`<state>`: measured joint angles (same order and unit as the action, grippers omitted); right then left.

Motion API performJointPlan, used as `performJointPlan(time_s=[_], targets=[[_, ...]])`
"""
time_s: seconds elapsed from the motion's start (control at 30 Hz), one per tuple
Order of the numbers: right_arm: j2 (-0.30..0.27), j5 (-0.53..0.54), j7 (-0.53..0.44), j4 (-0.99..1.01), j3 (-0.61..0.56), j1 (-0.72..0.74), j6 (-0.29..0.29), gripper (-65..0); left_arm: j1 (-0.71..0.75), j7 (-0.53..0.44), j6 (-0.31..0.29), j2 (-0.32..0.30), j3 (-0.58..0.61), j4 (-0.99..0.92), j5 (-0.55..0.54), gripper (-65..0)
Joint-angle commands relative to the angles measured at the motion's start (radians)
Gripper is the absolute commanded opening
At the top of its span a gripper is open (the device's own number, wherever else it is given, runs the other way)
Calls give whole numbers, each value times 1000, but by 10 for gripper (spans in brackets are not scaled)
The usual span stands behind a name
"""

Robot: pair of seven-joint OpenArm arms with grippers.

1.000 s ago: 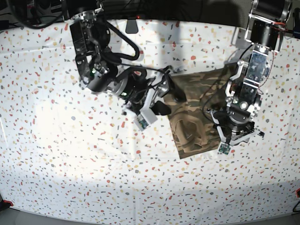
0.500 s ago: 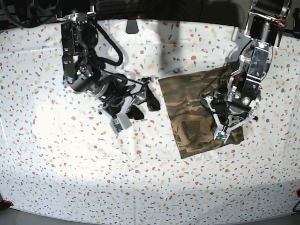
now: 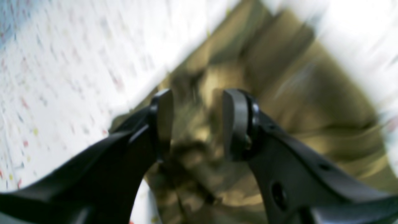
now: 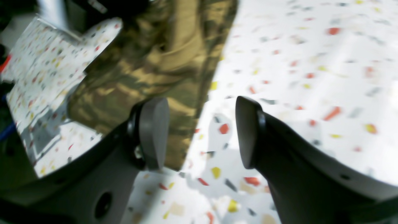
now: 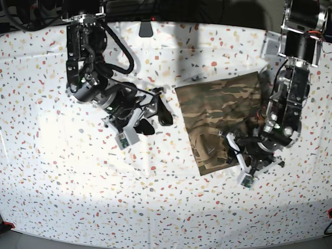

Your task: Fold the T-shirt properly

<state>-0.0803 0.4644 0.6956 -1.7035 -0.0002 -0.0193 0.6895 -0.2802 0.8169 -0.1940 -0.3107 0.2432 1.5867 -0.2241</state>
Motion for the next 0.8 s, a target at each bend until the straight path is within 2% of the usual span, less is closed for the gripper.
performJointPlan(time_s=[0.0, 0.1, 0.23, 0.33, 0.43, 0.53, 0.67, 0.77], targets=[[-3, 38, -3, -26, 15, 15, 9, -309, -21, -9, 2, -32, -27, 50, -35, -405], [-35, 100, 48, -40, 47, 9, 9, -309, -3, 46, -2, -101, -84, 138, -147, -405], [-111, 123, 71, -116, 85, -49, 9, -309, 109, 78, -5, -187, -192, 227, -185, -405], [-154, 123, 74, -210, 121, -140, 9, -309, 241, 91, -16, -225, -285, 303, -230, -405], [-177, 124, 95, -315, 167, -258, 9, -309, 396, 104, -70, -227, -376, 390, -294, -405], [-183, 203, 165, -404, 237, -386, 9, -309, 555, 104, -113, -227, -443, 475, -330, -405], [-182, 307, 275, -496, 361, -568, 9, -309, 752, 104, -121, -227, -518, 559, -327, -405], [-165, 352, 281, -521, 465, -717, 9, -309, 889, 105, -127, -227, -562, 576, -327, -405]])
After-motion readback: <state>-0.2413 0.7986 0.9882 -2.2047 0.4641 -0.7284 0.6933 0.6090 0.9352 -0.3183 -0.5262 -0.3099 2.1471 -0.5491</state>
